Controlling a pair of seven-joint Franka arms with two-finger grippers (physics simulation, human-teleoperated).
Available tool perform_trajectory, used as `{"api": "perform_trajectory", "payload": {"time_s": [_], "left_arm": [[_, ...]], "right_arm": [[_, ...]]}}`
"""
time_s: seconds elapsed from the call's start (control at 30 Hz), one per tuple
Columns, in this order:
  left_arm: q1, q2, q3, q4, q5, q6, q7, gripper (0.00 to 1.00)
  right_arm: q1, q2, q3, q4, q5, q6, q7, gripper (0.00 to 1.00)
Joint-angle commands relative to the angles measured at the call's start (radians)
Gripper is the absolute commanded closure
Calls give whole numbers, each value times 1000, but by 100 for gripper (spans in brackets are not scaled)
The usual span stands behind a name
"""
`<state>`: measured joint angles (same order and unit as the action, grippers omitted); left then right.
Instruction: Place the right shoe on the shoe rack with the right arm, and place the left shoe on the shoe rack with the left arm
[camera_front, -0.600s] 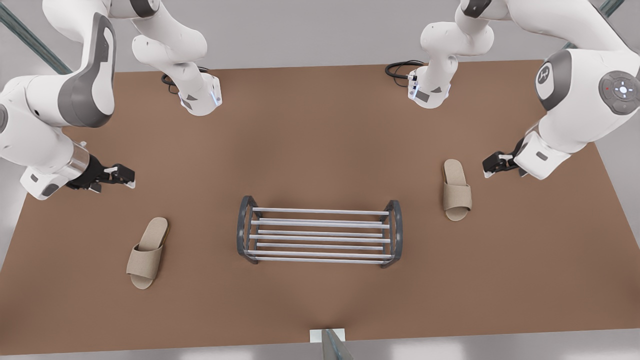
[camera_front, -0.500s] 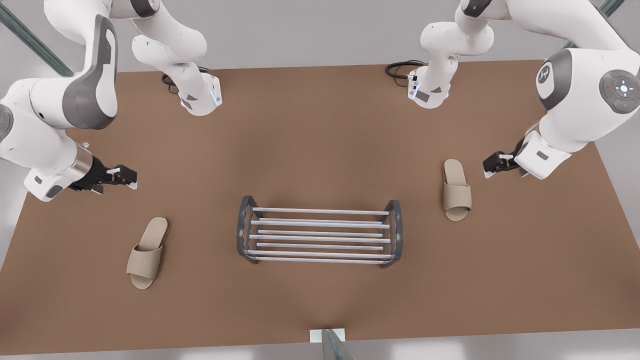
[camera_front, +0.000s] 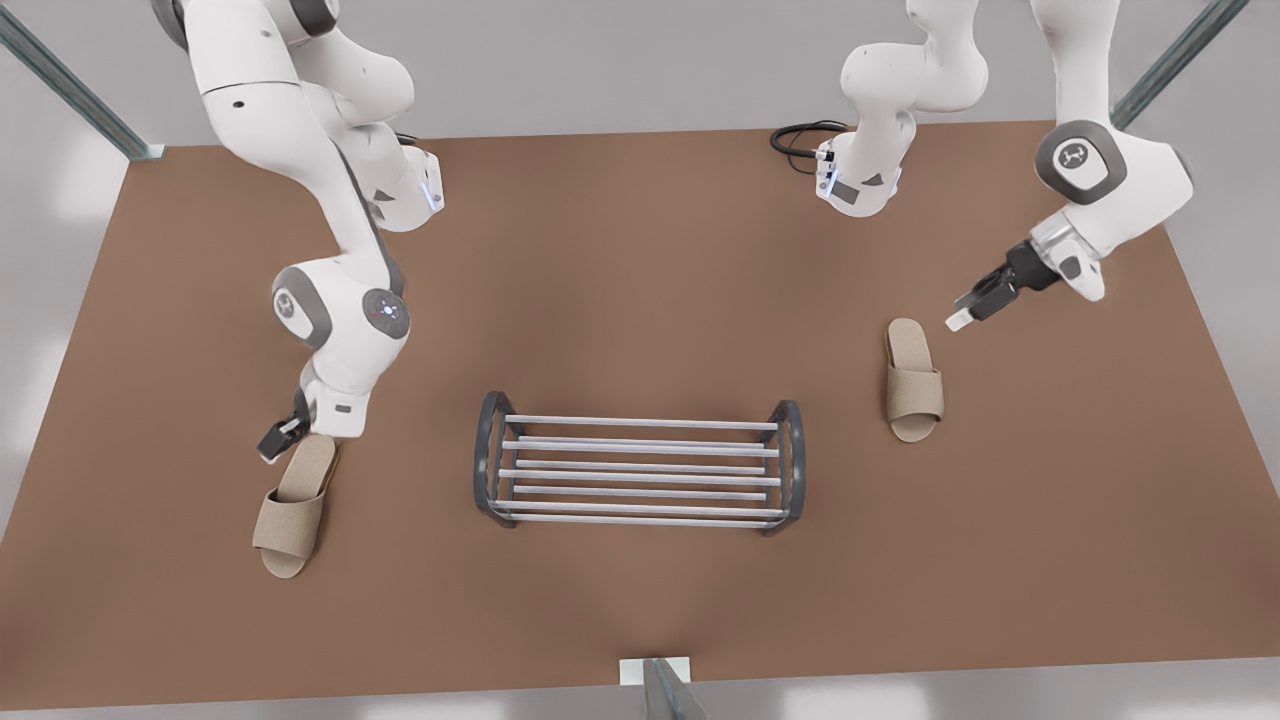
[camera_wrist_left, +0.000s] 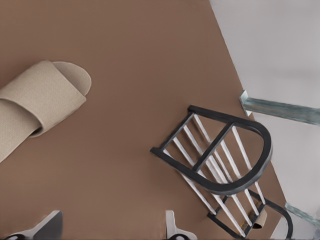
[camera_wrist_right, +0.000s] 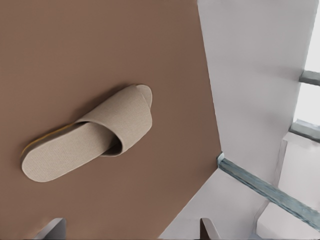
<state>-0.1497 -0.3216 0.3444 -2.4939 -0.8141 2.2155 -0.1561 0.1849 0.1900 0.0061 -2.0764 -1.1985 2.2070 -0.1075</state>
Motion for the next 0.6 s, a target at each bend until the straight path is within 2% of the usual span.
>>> {"api": "perform_trajectory", "payload": {"time_s": [0.0, 0.03, 0.07, 0.13, 0.23, 0.27, 0.33, 0.37, 0.43, 0.53, 0.57], "left_arm": [[-2, -4, 7, -77, -401, 286, 683, 0], [-2, -4, 41, -126, -502, 294, 880, 0], [-2, -2, 91, -169, -537, 293, 1056, 0], [-4, 1, 188, -223, -597, 285, 1279, 0], [-13, 42, 189, -295, -884, 262, 1608, 0], [-13, 101, 206, -304, -942, 167, 1693, 0], [-13, 205, 242, -300, -1002, 30, 1736, 0], [-13, 211, 242, -300, -1017, 12, 1758, 0], [-13, 239, 240, -300, -1108, 10, 1874, 0], [-13, 294, 240, -301, -1200, -45, 2017, 0], [-11, 322, 240, -303, -1215, -80, 2052, 0]], "right_arm": [[8, -1, 0, -66, -587, 208, 596, 0], [8, 8, 0, -100, -704, 206, 718, 0], [8, 3, 0, -114, -745, 204, 724, 0], [5, 0, 0, -169, -943, 194, 925, 0], [8, 75, 0, -159, -981, 149, 965, 0], [13, 111, 0, -166, -1038, 97, 1042, 0], [8, 109, 0, -168, -1113, 48, 1065, 0], [8, 109, 0, -188, -1142, 23, 1117, 0], [-45, 83, 2, -195, -1164, 109, 1143, 0], [-128, 111, 0, -232, -1429, 111, 1360, 0], [-133, 152, -3, -269, -1490, 35, 1477, 0]]}}
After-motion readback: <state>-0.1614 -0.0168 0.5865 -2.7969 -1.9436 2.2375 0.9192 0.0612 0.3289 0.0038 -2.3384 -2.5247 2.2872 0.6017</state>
